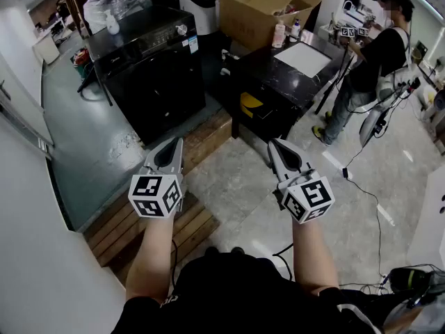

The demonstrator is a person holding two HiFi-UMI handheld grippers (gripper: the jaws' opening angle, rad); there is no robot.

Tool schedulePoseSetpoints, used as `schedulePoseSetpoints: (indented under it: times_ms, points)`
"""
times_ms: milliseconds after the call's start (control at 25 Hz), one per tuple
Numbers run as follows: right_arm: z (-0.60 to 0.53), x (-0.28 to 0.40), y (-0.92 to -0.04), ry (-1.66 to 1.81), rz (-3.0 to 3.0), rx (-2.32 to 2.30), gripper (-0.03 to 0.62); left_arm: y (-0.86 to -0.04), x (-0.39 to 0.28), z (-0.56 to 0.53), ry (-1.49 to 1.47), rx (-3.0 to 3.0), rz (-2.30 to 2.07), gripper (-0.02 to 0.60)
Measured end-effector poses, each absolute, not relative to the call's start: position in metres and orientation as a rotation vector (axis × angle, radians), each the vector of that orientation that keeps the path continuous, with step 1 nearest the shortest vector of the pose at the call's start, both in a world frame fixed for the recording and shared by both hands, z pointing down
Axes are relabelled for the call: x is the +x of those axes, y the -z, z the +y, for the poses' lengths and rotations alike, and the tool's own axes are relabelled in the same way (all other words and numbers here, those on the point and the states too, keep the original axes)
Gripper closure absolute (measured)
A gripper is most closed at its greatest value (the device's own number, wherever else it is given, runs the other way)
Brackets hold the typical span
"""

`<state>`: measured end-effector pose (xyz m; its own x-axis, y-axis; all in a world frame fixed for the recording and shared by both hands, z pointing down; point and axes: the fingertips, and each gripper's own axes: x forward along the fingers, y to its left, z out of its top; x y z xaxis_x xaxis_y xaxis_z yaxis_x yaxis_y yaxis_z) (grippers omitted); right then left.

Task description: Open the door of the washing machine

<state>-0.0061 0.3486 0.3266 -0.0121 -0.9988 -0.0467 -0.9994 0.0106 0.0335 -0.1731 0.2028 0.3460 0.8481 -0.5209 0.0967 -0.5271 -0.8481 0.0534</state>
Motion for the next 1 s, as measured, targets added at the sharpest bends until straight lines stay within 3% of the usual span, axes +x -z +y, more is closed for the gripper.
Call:
schedulePoseSetpoints:
  times_ms: [1000]
  points:
    - [0.375,0.035,-0.347,0.058,2.228,-2.158,0.600,-0.367,-0.116,0.217,-0.114,2.919,-0.752,0.573]
